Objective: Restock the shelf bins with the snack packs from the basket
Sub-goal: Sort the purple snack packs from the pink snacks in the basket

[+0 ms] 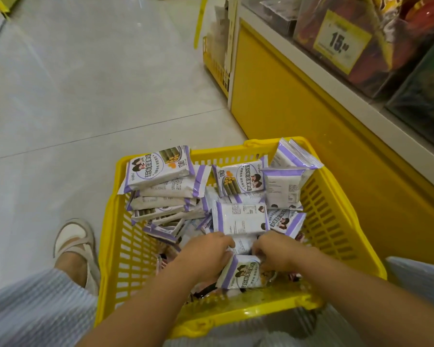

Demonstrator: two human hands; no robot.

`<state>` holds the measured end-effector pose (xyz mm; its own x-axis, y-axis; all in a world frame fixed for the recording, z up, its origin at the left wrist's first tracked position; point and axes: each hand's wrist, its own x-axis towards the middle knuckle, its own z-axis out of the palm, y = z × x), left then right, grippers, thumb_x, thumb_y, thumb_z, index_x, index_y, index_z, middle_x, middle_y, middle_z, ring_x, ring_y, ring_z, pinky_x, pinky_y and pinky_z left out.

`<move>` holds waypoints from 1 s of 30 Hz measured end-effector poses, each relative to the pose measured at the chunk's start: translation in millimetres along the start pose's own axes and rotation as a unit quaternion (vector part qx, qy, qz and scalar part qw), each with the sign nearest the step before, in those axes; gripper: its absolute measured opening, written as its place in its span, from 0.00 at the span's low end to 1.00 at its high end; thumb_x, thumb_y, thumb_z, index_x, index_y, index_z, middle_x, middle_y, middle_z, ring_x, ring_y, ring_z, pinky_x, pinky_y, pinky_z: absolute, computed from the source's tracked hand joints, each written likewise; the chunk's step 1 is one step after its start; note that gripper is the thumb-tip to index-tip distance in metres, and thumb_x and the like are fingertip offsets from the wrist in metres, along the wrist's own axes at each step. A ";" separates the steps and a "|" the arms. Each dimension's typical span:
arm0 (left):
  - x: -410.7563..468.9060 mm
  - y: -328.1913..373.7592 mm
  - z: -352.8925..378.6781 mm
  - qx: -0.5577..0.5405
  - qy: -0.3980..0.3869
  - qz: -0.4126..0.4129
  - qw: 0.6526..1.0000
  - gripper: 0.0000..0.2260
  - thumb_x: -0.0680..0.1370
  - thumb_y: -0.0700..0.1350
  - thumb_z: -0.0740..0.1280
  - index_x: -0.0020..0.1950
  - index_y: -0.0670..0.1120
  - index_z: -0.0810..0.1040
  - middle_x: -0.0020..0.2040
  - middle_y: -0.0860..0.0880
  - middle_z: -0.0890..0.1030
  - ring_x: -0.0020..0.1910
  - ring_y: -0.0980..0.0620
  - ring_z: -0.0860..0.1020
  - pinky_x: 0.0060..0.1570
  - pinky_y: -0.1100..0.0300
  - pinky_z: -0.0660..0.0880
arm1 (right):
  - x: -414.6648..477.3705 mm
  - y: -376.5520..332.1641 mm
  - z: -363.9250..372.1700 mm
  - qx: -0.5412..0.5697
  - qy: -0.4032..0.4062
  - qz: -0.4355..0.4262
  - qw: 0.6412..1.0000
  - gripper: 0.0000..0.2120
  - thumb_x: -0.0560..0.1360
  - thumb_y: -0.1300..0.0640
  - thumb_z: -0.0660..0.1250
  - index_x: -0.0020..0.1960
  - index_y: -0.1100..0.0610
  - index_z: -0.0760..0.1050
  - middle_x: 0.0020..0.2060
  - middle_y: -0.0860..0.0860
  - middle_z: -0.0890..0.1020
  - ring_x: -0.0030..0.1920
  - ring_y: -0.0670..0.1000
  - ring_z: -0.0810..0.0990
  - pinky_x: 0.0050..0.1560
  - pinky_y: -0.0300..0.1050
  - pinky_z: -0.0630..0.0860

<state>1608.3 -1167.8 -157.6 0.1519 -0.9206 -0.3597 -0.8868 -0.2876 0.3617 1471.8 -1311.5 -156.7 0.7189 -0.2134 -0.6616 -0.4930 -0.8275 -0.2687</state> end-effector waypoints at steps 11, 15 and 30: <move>6.4 -21.1 1.7 -0.155 0.013 -0.235 0.959 0.12 0.81 0.50 0.58 0.50 0.43 0.75 0.39 0.45 0.76 0.40 0.46 0.76 0.41 0.55 0.74 | -1.4 15.0 -35.1 0.054 0.113 0.009 0.992 0.12 0.74 0.56 0.67 0.56 0.51 0.77 0.57 0.50 0.74 0.55 0.51 0.75 0.55 0.48 0.75; 8.6 -17.7 7.9 -0.322 0.047 -0.241 0.914 0.16 0.79 0.53 0.63 0.63 0.46 0.72 0.51 0.48 0.81 0.39 0.57 0.76 0.33 0.71 0.69 | 0.8 15.1 -35.8 0.000 0.127 -0.012 0.992 0.14 0.73 0.51 0.70 0.59 0.47 0.77 0.76 0.47 0.55 0.75 0.53 0.55 0.71 0.53 0.64; 21.3 2.8 11.6 -0.544 0.092 -0.215 0.806 0.17 0.72 0.45 0.75 0.54 0.56 0.71 0.50 0.57 0.80 0.48 0.56 0.80 0.47 0.58 0.79 | 2.4 18.8 -21.8 0.071 0.149 -0.039 0.986 0.43 0.63 0.46 0.77 0.70 0.45 0.56 0.67 0.46 0.66 0.57 0.46 0.70 0.49 0.39 0.72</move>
<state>1604.0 -1185.1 -174.3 0.4936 -0.6693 -0.5553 0.1575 -0.5592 0.8140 1474.9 -1338.9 -148.1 0.8587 -0.3129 -0.4060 -0.4794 -0.7705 -0.4201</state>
